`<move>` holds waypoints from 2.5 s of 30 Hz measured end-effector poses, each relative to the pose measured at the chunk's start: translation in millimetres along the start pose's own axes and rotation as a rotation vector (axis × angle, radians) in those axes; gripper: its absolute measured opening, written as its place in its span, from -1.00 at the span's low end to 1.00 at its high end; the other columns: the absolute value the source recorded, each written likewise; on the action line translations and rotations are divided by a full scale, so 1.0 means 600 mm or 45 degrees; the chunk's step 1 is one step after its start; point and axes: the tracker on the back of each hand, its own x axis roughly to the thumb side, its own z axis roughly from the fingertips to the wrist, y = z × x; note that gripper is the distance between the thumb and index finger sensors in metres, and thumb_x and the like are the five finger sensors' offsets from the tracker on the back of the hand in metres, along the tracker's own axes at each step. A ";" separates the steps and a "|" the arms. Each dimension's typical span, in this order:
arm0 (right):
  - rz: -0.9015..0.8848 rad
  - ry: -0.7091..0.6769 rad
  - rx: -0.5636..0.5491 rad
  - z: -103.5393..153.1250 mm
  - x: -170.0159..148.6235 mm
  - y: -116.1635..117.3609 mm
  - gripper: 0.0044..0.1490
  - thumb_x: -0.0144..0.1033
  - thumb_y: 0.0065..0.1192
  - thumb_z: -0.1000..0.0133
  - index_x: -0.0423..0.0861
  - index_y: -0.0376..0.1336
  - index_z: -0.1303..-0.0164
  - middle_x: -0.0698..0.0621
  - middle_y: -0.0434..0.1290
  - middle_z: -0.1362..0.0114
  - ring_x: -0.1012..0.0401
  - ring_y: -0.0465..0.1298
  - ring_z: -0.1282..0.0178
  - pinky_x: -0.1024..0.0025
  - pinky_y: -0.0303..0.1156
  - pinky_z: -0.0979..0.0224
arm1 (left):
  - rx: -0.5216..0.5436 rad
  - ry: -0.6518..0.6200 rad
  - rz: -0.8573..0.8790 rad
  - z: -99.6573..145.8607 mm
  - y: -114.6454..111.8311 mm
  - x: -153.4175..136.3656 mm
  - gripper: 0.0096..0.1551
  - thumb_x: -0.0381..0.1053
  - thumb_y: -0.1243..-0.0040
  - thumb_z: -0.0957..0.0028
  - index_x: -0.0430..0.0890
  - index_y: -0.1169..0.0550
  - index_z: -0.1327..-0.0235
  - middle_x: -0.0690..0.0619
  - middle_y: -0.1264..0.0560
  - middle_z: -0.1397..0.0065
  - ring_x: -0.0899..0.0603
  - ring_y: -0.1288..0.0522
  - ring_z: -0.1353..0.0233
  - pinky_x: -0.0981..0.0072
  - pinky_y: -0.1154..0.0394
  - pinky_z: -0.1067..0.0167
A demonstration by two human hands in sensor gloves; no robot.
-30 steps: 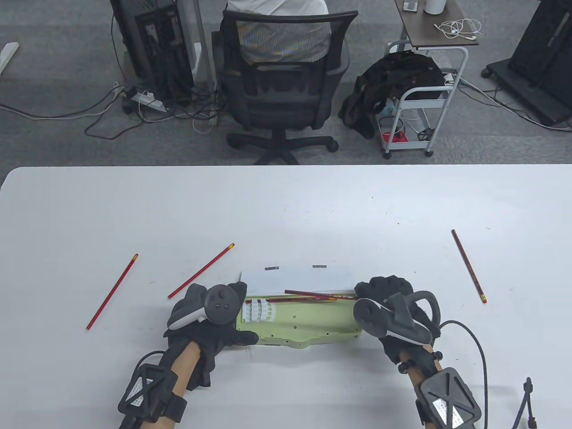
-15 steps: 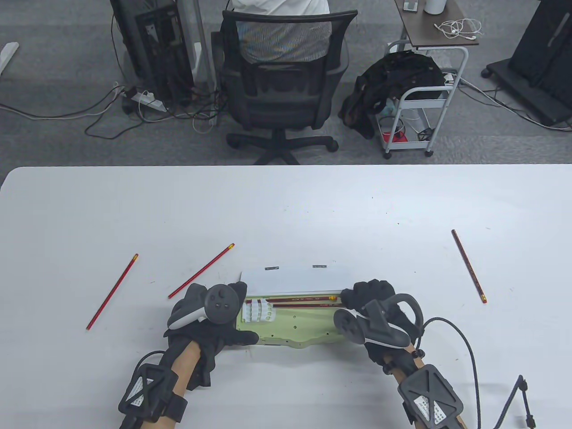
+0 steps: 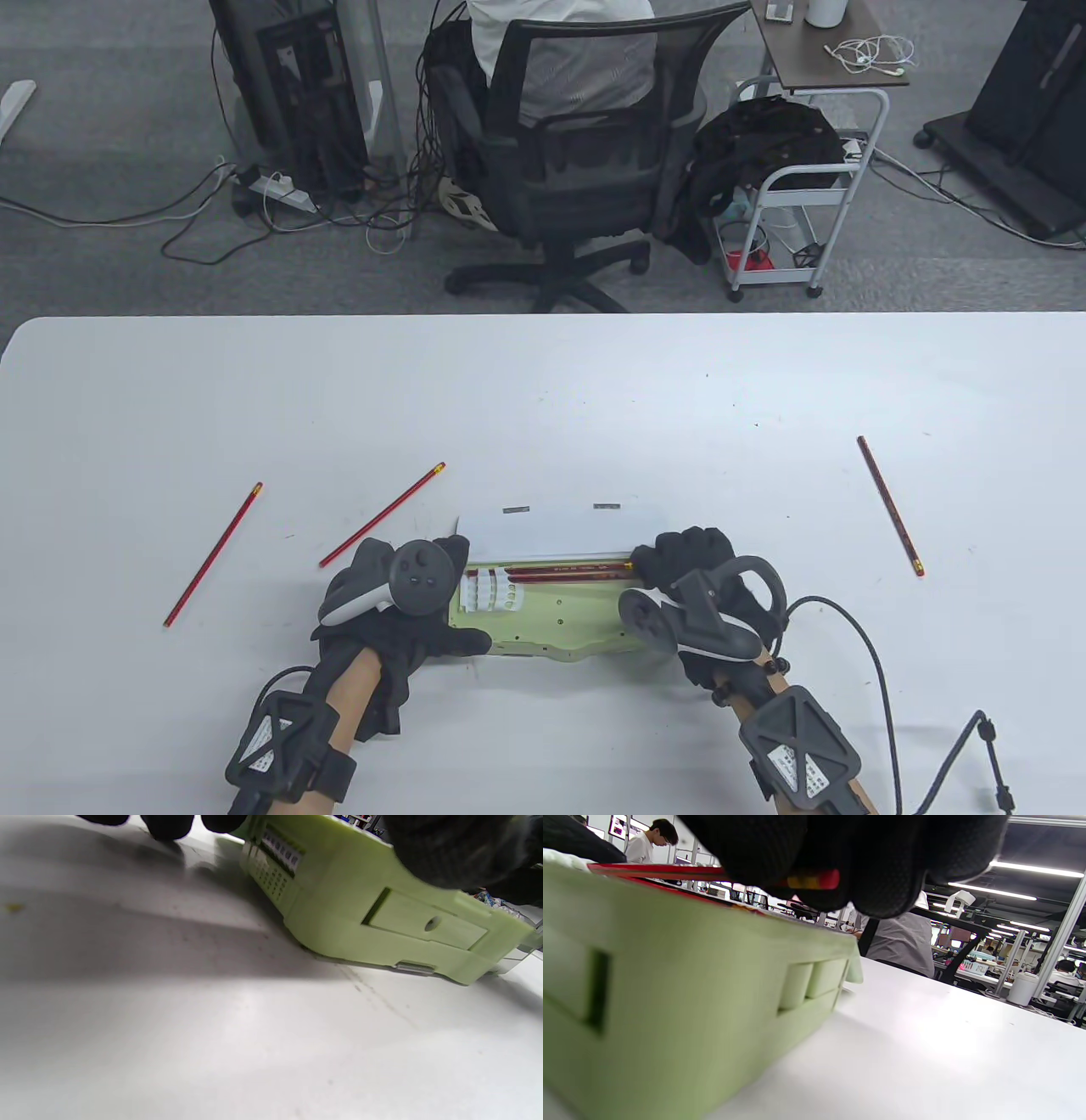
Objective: Organize multifunction pencil case
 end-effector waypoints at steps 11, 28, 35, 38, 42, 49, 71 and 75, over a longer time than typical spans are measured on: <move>0.024 -0.034 0.007 -0.005 0.014 0.004 -0.50 -0.31 0.22 -0.07 -0.04 0.33 -0.24 -0.16 0.46 -0.29 -0.13 0.51 -0.27 -0.21 0.41 -0.43 | -0.001 0.000 0.001 -0.001 0.000 0.000 0.46 0.44 -0.17 0.19 -0.29 0.18 -0.69 -0.40 0.04 -0.79 -0.61 -0.08 -0.67 -0.63 -0.10 -0.38; -0.119 0.070 -0.026 0.006 -0.024 -0.001 -0.45 -0.25 0.21 -0.09 -0.09 0.33 -0.30 -0.17 0.47 -0.32 -0.15 0.52 -0.29 -0.20 0.43 -0.42 | -0.001 0.000 0.001 -0.001 0.000 0.000 0.46 0.44 -0.17 0.19 -0.29 0.18 -0.69 -0.40 0.04 -0.79 -0.61 -0.08 -0.67 -0.63 -0.11 -0.38; -0.339 0.326 0.009 0.020 -0.081 0.004 -0.37 -0.19 0.17 -0.12 -0.16 0.29 -0.39 -0.26 0.43 -0.39 -0.23 0.49 -0.35 -0.26 0.39 -0.43 | -0.001 0.000 0.001 -0.001 0.000 0.000 0.46 0.44 -0.17 0.19 -0.29 0.18 -0.69 -0.41 0.04 -0.79 -0.61 -0.08 -0.67 -0.63 -0.10 -0.38; -0.352 0.379 0.063 0.021 -0.087 0.013 -0.35 -0.20 0.18 -0.12 -0.18 0.27 -0.41 -0.28 0.42 -0.41 -0.26 0.47 -0.36 -0.28 0.37 -0.44 | -0.001 0.000 0.001 -0.001 0.000 0.000 0.46 0.44 -0.17 0.19 -0.29 0.18 -0.69 -0.41 0.04 -0.79 -0.61 -0.08 -0.67 -0.63 -0.10 -0.38; -0.320 0.390 0.086 0.017 -0.081 0.019 -0.33 -0.18 0.18 -0.13 -0.19 0.26 -0.43 -0.30 0.40 -0.42 -0.27 0.46 -0.37 -0.29 0.37 -0.44 | -0.001 0.000 0.001 -0.001 0.000 0.000 0.46 0.44 -0.17 0.18 -0.29 0.18 -0.69 -0.41 0.04 -0.79 -0.61 -0.09 -0.67 -0.63 -0.11 -0.38; -0.247 0.387 0.108 0.008 -0.067 0.025 -0.32 -0.19 0.17 -0.14 -0.19 0.25 -0.44 -0.32 0.38 -0.45 -0.29 0.44 -0.39 -0.31 0.34 -0.45 | -0.001 0.000 0.001 -0.001 0.000 0.000 0.46 0.44 -0.17 0.18 -0.29 0.18 -0.69 -0.41 0.04 -0.79 -0.61 -0.09 -0.67 -0.63 -0.11 -0.38; -0.136 0.314 0.037 -0.007 -0.023 0.025 -0.24 -0.14 0.16 -0.13 -0.25 0.20 -0.49 -0.35 0.34 -0.48 -0.31 0.41 -0.41 -0.32 0.33 -0.46 | -0.001 0.000 0.001 -0.001 0.000 0.000 0.45 0.43 -0.18 0.19 -0.29 0.18 -0.69 -0.40 0.04 -0.79 -0.61 -0.08 -0.68 -0.63 -0.10 -0.39; -0.117 0.292 0.018 -0.010 -0.011 0.024 -0.23 -0.14 0.16 -0.13 -0.26 0.19 -0.50 -0.35 0.33 -0.48 -0.31 0.41 -0.41 -0.31 0.33 -0.46 | -0.001 0.000 0.001 -0.001 0.000 0.000 0.46 0.43 -0.18 0.19 -0.29 0.18 -0.69 -0.41 0.04 -0.79 -0.61 -0.08 -0.68 -0.63 -0.10 -0.38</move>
